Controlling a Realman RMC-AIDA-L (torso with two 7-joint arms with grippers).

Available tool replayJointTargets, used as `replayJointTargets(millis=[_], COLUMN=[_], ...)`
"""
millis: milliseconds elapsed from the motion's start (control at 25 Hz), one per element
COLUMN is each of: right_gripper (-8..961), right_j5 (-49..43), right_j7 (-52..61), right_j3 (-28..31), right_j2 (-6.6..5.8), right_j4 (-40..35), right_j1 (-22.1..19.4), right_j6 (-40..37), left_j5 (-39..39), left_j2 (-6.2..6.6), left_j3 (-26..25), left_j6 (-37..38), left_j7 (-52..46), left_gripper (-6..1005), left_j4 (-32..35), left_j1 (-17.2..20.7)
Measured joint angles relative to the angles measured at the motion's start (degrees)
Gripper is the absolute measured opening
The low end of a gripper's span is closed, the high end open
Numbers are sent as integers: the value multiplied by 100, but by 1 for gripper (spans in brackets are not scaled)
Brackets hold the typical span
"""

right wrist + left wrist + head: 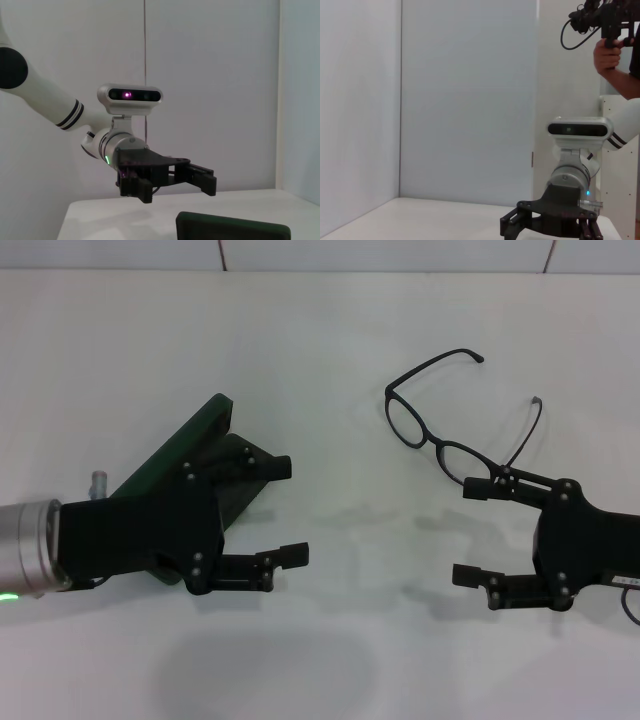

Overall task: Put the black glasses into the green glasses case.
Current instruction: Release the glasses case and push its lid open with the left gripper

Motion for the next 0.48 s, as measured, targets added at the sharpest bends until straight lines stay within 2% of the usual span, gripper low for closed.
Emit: replayJointTargets(millis=[320, 480], right_gripper=[871, 870], right_j5=[-5, -6], right_j7=[-1, -1], right_j3=[0, -1], right_j2=[69, 73], right_j4=[-111, -120], right_j1=[9, 10], right_j6=[205, 217], left_j5=[-10, -45], left_j2=[-10, -12], left_j3=[-20, -304], left_j6=[-66, -102], left_j7=[49, -53], left_gripper=[861, 855], left_j4=[-34, -3], left_j1=[-21, -36])
